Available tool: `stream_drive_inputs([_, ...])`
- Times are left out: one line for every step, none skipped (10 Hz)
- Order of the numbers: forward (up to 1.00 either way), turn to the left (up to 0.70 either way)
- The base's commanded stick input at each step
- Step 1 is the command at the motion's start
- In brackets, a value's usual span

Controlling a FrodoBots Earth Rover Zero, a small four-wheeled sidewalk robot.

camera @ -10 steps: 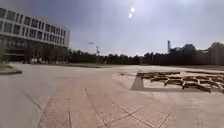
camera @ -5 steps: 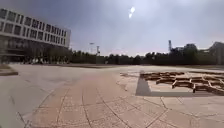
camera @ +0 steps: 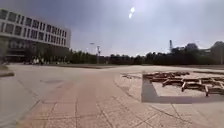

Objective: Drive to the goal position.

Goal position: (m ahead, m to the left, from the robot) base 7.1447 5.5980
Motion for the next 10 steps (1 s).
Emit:
stream_drive_inputs([0.7,0.22])
stream_drive_inputs([0.7,0.22])
stream_drive_inputs([0.7,0.22])
stream_drive_inputs([0.7,0.22])
stream_drive_inputs([0.7,0.22])
stream_drive_inputs([0.7,0.22])
stream_drive_inputs([0.7,0.22])
stream_drive_inputs([0.7,0.22])
stream_drive_inputs([0.7,0.22])
stream_drive_inputs([0.7,0.22])
